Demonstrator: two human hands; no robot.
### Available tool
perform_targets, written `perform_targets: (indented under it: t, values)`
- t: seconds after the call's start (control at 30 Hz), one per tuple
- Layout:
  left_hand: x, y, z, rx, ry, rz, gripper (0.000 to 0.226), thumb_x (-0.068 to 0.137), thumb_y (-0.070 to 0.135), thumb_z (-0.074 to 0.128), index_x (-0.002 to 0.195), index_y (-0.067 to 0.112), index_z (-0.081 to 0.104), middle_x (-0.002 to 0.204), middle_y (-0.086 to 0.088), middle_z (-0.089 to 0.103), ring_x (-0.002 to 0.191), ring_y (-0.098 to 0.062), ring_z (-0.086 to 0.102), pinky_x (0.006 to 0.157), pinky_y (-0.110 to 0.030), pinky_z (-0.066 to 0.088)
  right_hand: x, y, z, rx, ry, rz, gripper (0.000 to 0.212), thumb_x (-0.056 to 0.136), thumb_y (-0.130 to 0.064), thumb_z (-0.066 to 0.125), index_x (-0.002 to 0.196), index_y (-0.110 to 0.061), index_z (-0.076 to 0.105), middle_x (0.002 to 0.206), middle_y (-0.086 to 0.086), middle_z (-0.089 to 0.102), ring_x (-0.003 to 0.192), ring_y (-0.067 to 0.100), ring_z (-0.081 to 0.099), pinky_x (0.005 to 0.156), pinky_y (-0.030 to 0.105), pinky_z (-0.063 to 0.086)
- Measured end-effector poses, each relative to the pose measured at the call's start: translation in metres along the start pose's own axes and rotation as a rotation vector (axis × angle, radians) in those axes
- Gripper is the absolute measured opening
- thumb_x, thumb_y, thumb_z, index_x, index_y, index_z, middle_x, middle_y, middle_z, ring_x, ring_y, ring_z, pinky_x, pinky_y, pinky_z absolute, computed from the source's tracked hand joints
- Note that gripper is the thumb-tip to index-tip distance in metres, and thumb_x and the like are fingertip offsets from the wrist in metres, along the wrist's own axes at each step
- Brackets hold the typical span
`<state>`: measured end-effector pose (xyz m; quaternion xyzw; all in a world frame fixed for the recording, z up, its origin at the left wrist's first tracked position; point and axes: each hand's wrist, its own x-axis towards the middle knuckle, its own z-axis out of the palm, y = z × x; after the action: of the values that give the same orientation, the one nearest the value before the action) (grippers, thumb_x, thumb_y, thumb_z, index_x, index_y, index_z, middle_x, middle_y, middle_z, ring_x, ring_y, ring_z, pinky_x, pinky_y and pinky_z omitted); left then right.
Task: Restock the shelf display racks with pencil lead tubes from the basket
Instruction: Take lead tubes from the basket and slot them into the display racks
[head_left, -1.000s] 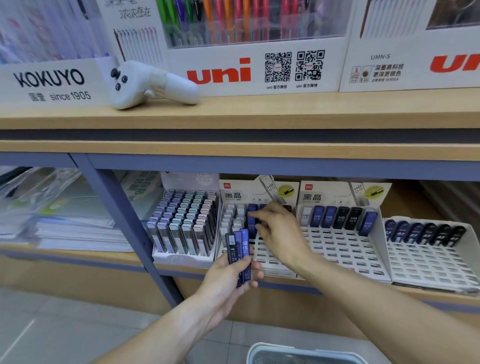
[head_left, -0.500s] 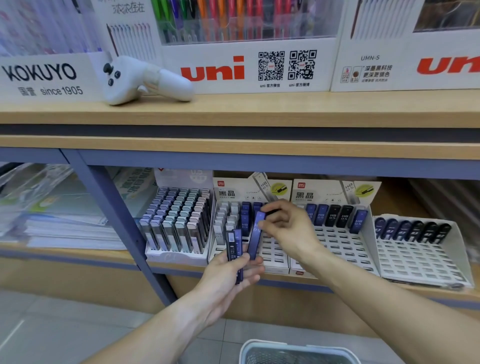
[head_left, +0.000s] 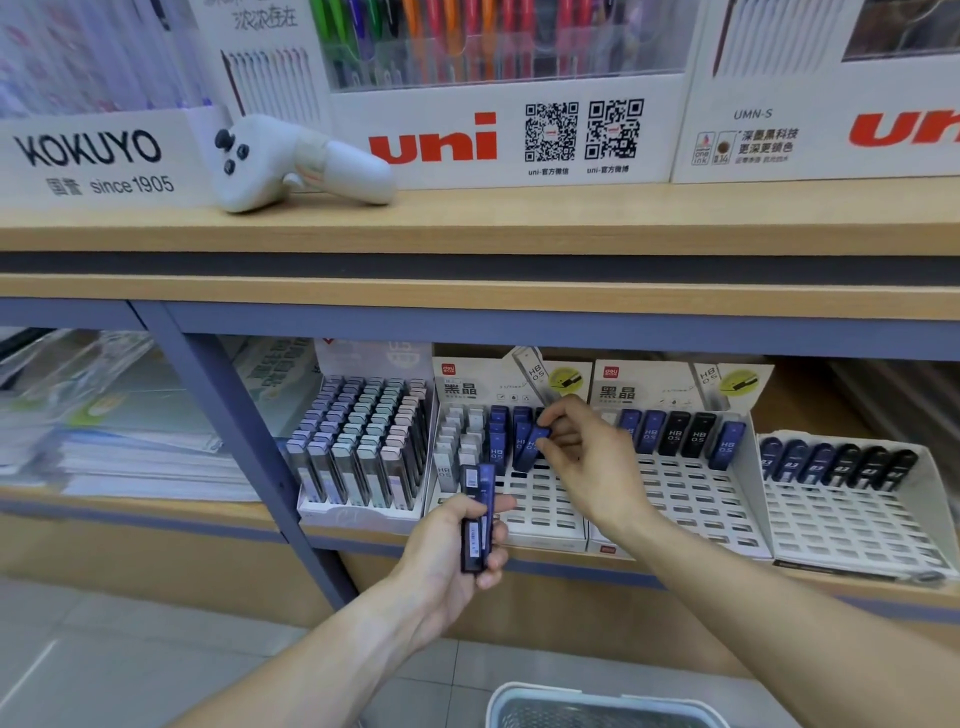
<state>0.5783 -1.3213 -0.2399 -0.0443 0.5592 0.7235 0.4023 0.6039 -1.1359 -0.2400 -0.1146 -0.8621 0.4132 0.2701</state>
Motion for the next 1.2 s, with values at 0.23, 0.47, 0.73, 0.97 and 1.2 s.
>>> perform_targets:
  t: [0.23,0.47,0.73,0.97,1.2]
  values:
    - [-0.004,0.001,0.003,0.058,0.006,0.013,0.03,0.104,0.015,0.045,0.125,0.004,0.064,0.091,-0.014,0.073,0.066,-0.024,0.063,0.052,-0.03,0.042,-0.001,0.005,0.007,-0.115,-0.102,-0.074,0.025,0.092,-0.009,0.07,0.107,-0.03,0.066,0.093,-0.015,0.068,0.087,0.002,0.066,0.084,0.029,0.058]
    - [-0.008,0.004,0.007,0.026,-0.09,-0.005,0.032,0.105,0.016,0.044,0.128,0.001,0.059,0.113,-0.023,0.073,0.081,-0.028,0.068,0.061,-0.032,0.047,-0.002,-0.005,0.006,-0.273,-0.105,-0.087,0.04,0.097,-0.014,0.062,0.135,-0.025,0.062,0.113,-0.005,0.061,0.089,0.007,0.059,0.087,0.03,0.053]
    - [-0.007,0.002,0.011,0.019,-0.14,-0.02,0.033,0.103,0.017,0.044,0.129,0.002,0.058,0.114,-0.024,0.073,0.083,-0.029,0.068,0.059,-0.03,0.045,-0.017,-0.03,-0.004,0.358,-0.353,0.344,0.021,0.089,-0.008,0.076,0.107,-0.017,0.07,0.086,0.006,0.074,0.068,0.005,0.07,0.064,0.023,0.057]
    - [-0.008,-0.001,0.007,-0.006,-0.084,0.005,0.029,0.105,0.017,0.048,0.127,0.001,0.059,0.112,-0.022,0.074,0.082,-0.027,0.07,0.061,-0.03,0.049,-0.007,-0.023,-0.016,0.546,-0.186,0.425,0.022,0.09,-0.006,0.075,0.108,-0.015,0.069,0.086,0.009,0.077,0.079,0.018,0.069,0.072,0.027,0.058]
    - [-0.002,-0.013,0.007,0.076,-0.051,0.041,0.025,0.1,0.011,0.059,0.123,0.004,0.067,0.107,-0.017,0.076,0.07,-0.018,0.067,0.059,-0.026,0.044,-0.012,-0.026,-0.005,0.505,-0.084,0.462,0.029,0.077,-0.012,0.088,0.1,-0.012,0.07,0.083,0.009,0.074,0.074,0.015,0.071,0.075,0.034,0.063]
